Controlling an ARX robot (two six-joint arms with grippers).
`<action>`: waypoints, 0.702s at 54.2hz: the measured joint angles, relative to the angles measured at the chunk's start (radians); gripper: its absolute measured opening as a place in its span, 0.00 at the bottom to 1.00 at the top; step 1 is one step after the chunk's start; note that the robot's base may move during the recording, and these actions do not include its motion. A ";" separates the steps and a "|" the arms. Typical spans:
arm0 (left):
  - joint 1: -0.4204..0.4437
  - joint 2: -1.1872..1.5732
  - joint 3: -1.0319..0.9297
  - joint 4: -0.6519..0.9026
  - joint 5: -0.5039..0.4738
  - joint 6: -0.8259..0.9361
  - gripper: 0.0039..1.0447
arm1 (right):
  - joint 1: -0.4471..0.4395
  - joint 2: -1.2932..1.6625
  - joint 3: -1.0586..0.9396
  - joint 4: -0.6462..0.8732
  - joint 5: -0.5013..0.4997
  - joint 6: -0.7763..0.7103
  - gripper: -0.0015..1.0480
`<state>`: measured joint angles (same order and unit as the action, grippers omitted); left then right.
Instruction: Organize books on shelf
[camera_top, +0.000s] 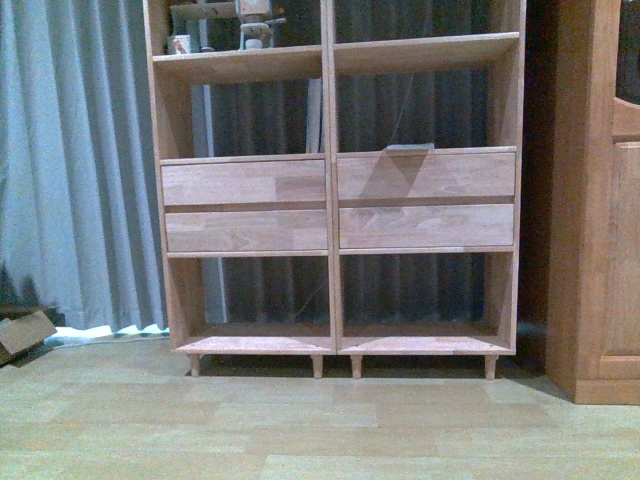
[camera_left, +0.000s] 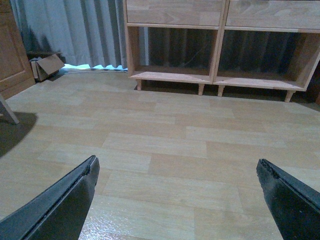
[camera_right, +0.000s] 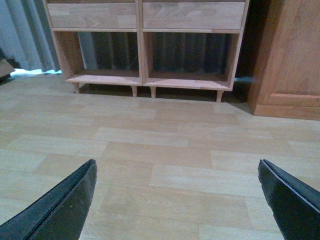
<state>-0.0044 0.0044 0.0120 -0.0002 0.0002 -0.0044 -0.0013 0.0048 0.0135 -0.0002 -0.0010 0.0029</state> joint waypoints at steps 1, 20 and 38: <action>0.000 0.000 0.000 0.000 0.000 0.000 0.93 | 0.000 0.000 0.000 0.000 0.000 0.000 0.93; 0.000 0.000 0.000 0.000 0.000 0.000 0.93 | 0.000 0.000 0.000 0.000 0.000 0.000 0.93; 0.000 0.000 0.000 0.000 0.000 0.000 0.93 | 0.000 0.000 0.000 0.000 0.000 0.000 0.93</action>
<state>-0.0044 0.0044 0.0120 -0.0002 0.0002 -0.0044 -0.0013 0.0048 0.0135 -0.0002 -0.0010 0.0029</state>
